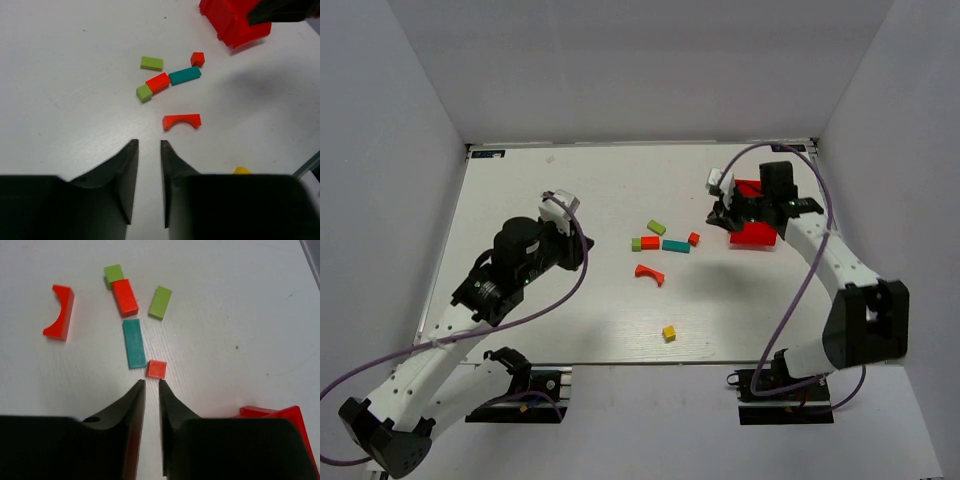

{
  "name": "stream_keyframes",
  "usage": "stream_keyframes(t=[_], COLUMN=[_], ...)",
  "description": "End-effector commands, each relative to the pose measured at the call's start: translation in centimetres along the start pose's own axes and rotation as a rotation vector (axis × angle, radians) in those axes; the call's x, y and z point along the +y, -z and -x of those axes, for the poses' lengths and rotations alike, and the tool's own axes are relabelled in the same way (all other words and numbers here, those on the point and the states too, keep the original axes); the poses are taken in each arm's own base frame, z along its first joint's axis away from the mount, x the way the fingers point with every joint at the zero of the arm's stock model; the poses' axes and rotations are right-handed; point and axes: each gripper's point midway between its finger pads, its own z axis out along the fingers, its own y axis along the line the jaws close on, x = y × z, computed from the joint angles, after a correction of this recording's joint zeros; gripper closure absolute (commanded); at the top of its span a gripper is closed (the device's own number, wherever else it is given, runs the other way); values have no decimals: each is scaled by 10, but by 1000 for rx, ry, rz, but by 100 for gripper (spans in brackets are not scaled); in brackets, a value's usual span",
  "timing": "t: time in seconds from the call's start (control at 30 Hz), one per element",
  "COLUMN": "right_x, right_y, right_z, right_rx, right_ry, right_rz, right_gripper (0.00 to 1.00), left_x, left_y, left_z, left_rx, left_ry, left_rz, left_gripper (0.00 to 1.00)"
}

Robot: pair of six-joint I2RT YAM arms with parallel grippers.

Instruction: Build the wood block tower

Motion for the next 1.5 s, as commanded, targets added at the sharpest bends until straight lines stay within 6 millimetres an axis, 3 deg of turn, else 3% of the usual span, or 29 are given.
stream_keyframes(t=[0.0,0.03,0.07,0.1,0.23,0.27,0.33,0.4,0.47,0.6,0.8,1.47], right_x=[-26,-35,-30,-30,-20,-26,-25,-18,-18,-18,-6,9], right_y=[-14,-21,-33,-38,-82,-85,-100,-117,-124,-132,-143,-153], right_z=[14,16,15,14,10,5,4,-10,-9,-12,-33,-66], right_rx=[12,12,17,19,52,77,107,150,156,169,231,328], right_ry=[76,84,90,121,185,192,219,208,206,200,192,214], right_rz=[-3,1,34,53,147,134,148,181,191,188,207,232], right_gripper=[74,61,54,45,39,39,38,38,36,33,29,29], left_x=[-3,-3,-3,-3,-9,-9,-9,-11,-11,-11,-11,-13], left_y=[7,10,11,14,18,20,20,21,21,25,25,28], left_z=[-25,-24,-26,-23,-26,-24,-24,-24,-24,-21,-21,-22], left_rx=[25,22,20,5,6,-3,-4,-2,-2,-21,-21,-29], left_ry=[-55,-64,-64,-65,-75,-76,-76,-76,-76,-77,-77,-78], left_rz=[-46,-47,-47,-49,-82,-84,-84,-93,-93,-95,-95,-105], left_gripper=[61,47,38,35,27,27,27,27,26,26,25,22])
